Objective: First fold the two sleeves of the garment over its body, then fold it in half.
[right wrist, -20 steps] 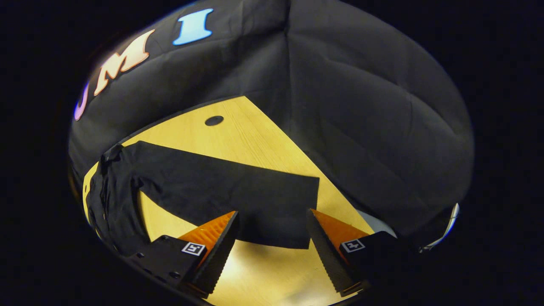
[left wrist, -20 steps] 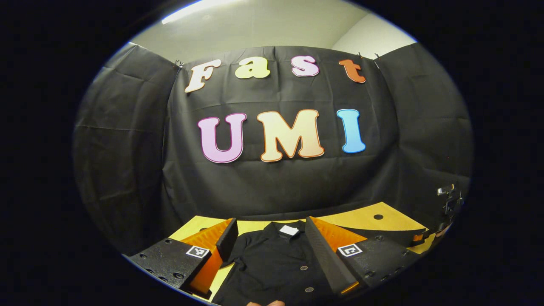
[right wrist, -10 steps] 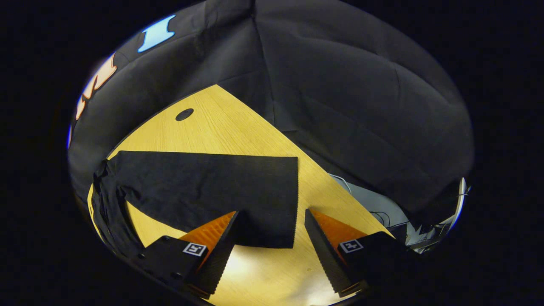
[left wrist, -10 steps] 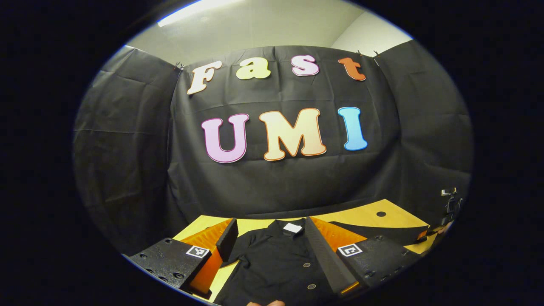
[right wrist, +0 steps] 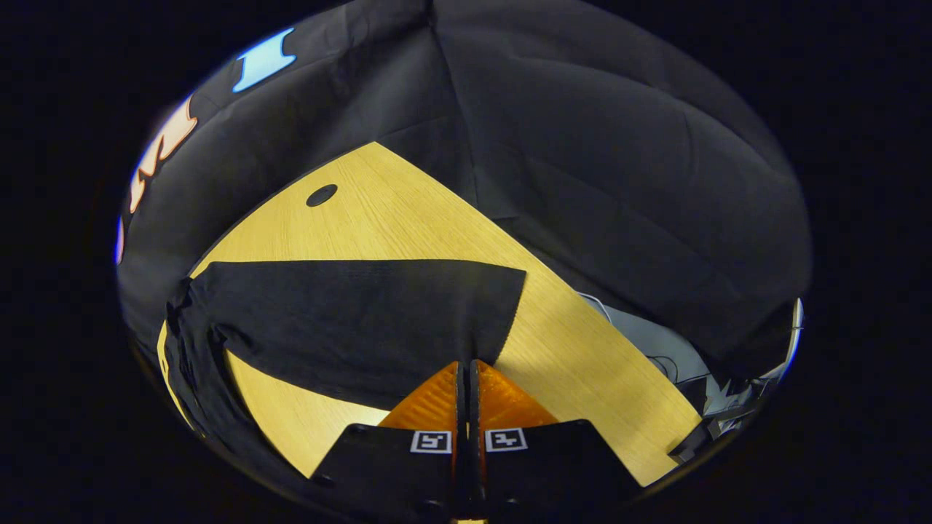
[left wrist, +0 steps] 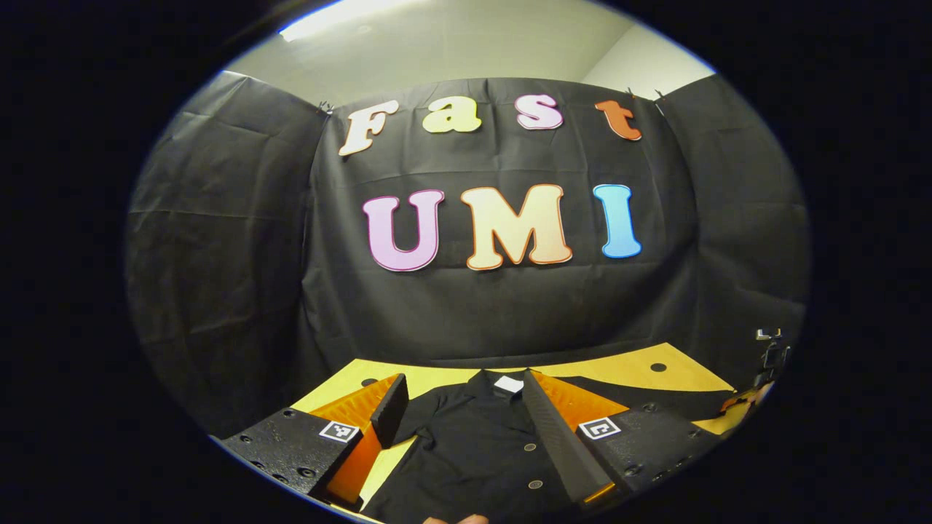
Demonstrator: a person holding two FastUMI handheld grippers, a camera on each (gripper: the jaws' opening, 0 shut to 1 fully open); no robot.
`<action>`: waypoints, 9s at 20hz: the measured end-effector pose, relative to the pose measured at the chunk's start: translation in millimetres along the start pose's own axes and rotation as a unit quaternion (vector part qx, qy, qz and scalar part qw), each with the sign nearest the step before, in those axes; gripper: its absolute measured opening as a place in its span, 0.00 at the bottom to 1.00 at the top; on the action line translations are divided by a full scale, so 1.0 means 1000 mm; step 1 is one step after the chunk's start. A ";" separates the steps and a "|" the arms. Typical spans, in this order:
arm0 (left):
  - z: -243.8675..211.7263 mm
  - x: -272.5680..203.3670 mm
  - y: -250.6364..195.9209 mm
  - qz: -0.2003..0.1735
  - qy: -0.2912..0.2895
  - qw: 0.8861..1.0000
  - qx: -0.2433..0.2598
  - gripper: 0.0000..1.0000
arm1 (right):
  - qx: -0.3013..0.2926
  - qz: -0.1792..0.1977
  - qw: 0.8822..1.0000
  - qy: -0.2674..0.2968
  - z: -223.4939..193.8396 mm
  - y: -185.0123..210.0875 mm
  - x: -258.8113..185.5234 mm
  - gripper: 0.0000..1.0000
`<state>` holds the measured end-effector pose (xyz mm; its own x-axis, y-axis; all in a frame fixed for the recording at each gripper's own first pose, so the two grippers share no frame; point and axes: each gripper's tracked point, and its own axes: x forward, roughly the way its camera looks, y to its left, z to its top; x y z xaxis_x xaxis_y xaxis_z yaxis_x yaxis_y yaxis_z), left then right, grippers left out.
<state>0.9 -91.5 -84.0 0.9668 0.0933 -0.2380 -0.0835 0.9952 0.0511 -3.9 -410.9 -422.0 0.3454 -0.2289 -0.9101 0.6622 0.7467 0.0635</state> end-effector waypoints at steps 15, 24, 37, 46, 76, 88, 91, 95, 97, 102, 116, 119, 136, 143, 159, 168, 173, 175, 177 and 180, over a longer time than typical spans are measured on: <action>-0.023 0.023 0.108 0.044 0.024 0.998 -0.024 0.96 | -0.109 0.091 0.987 -0.070 0.030 0.146 -0.080 0.02; -0.039 0.027 0.162 0.060 0.032 0.997 -0.035 0.96 | -0.188 0.197 0.961 -0.052 -0.014 0.319 -0.114 0.02; -0.083 0.039 0.258 0.106 0.067 0.991 -0.040 0.96 | -0.310 0.331 0.891 0.014 -0.144 0.528 -0.154 0.02; -0.121 0.046 0.299 0.131 0.098 0.985 -0.059 0.94 | -0.327 0.315 0.890 0.030 -0.193 0.576 -0.128 0.16; -0.337 0.019 0.349 0.267 0.389 0.863 -0.178 0.84 | -0.305 0.176 0.933 -0.070 -0.150 0.406 -0.151 0.98; -0.327 0.047 0.320 0.194 0.381 0.878 -0.216 0.00 | -0.269 0.163 0.945 -0.090 -0.126 0.354 -0.158 0.98; -0.298 0.072 0.301 0.173 0.349 0.895 -0.214 0.00 | -0.258 0.157 0.947 -0.105 -0.112 0.336 -0.163 0.94; -0.239 0.110 0.234 0.104 0.308 0.927 -0.188 0.00 | -0.244 0.147 0.952 -0.108 -0.101 0.306 -0.162 0.94; -0.217 0.126 0.184 0.058 0.303 0.931 -0.195 0.00 | -0.237 0.140 0.955 -0.114 -0.094 0.287 -0.164 0.98; -0.185 0.149 0.041 -0.069 0.295 0.926 -0.227 0.00 | -0.213 0.123 0.962 -0.122 -0.080 0.240 -0.165 0.98; -0.162 0.166 -0.201 -0.237 0.325 0.888 -0.221 0.02 | -0.150 0.086 0.977 -0.122 -0.061 0.133 -0.162 0.98; -0.165 0.162 -0.215 -0.244 0.330 0.886 -0.218 0.42 | -0.151 0.089 0.978 -0.117 -0.065 0.131 -0.161 0.98; -0.246 0.012 -0.002 -0.145 0.387 0.910 -0.046 0.95 | -0.197 0.098 0.976 0.006 -0.175 0.136 -0.117 0.99; -0.292 -0.059 0.068 -0.067 0.458 0.884 -0.062 0.96 | -0.187 0.087 0.976 0.071 -0.220 0.127 -0.109 0.98; -0.334 -0.094 0.081 -0.065 0.519 0.852 0.001 0.79 | -0.241 0.031 0.965 0.101 -0.251 0.116 -0.097 0.89; -0.331 -0.089 0.060 -0.101 0.509 0.855 0.009 0.00 | -0.222 0.070 0.968 0.094 -0.255 0.137 -0.099 0.03; -0.307 -0.075 0.059 -0.098 0.509 0.855 -0.036 0.00 | -0.228 0.093 0.966 0.083 -0.241 0.158 -0.116 0.03; -0.282 -0.064 0.059 -0.105 0.490 0.864 -0.047 0.00 | -0.221 0.121 0.965 0.067 -0.224 0.186 -0.127 0.03; -0.256 -0.043 0.053 -0.114 0.471 0.873 -0.056 0.00 | -0.214 0.147 0.964 0.056 -0.206 0.211 -0.137 0.02; -0.223 -0.004 0.049 -0.125 0.437 0.889 -0.054 0.00 | -0.212 0.179 0.960 0.035 -0.177 0.249 -0.147 0.02</action>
<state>-61.0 -36.5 -296.9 0.4059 -0.1903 -0.8939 0.0381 0.9808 -0.1915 -7.4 -81.1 -345.2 0.4449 0.1215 -0.8873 0.1738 0.9602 0.2186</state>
